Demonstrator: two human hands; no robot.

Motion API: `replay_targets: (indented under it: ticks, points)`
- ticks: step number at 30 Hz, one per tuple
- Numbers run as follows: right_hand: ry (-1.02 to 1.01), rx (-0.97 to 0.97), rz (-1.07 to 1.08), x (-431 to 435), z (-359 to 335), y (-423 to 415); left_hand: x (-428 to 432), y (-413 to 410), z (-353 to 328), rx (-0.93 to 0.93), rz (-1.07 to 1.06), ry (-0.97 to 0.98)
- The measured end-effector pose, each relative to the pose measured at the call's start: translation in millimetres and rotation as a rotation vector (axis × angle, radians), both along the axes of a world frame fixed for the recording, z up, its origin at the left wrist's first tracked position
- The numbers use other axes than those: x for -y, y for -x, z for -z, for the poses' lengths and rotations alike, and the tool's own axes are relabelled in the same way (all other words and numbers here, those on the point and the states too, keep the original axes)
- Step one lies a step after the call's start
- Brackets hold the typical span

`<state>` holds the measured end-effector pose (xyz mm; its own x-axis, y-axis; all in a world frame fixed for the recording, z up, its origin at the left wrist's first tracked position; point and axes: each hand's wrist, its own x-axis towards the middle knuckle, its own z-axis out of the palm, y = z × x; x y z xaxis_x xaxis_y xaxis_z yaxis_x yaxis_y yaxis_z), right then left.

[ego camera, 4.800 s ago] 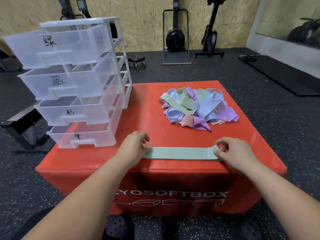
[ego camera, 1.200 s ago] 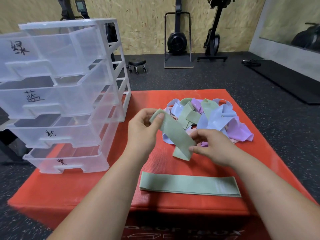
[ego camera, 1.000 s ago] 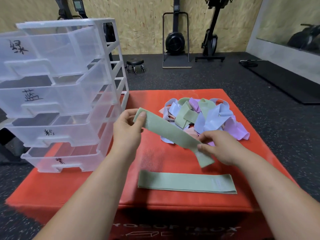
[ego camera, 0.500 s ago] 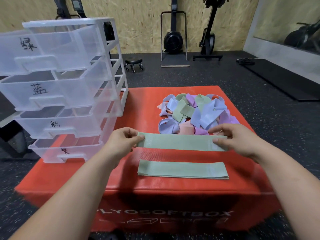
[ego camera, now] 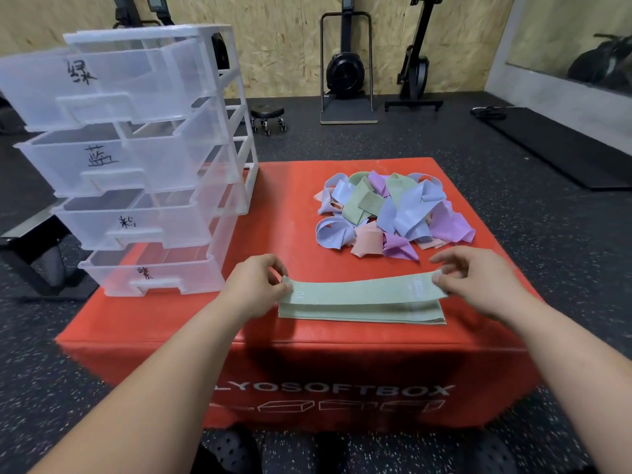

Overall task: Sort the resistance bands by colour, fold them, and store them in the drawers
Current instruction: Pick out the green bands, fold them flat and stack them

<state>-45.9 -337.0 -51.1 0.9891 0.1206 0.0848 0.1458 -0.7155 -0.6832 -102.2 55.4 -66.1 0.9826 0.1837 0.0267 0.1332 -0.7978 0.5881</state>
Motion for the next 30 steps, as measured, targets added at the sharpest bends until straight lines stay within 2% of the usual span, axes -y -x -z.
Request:
replay_targets:
  ticks: [13,18,22,25,30]
  points:
    - [0.197,0.086,-0.077,-5.6,26.8,9.4,5.1,-1.7,16.8,0.026,0.095,-0.359]
    - [0.255,0.129,-0.108,-1.8,24.0,8.2,-3.4,-7.1,15.5,0.016,0.225,-0.282]
    - [0.344,0.008,-0.347,7.3,18.2,7.9,-8.9,-3.4,11.2,-0.058,0.438,-0.296]
    - [0.434,-0.030,-0.389,10.3,20.8,7.0,-8.4,-1.8,10.5,-0.028,0.440,-0.345]
    - [0.454,-0.011,-0.385,11.2,21.5,4.8,-8.2,-0.3,8.9,-0.034,0.419,-0.347]
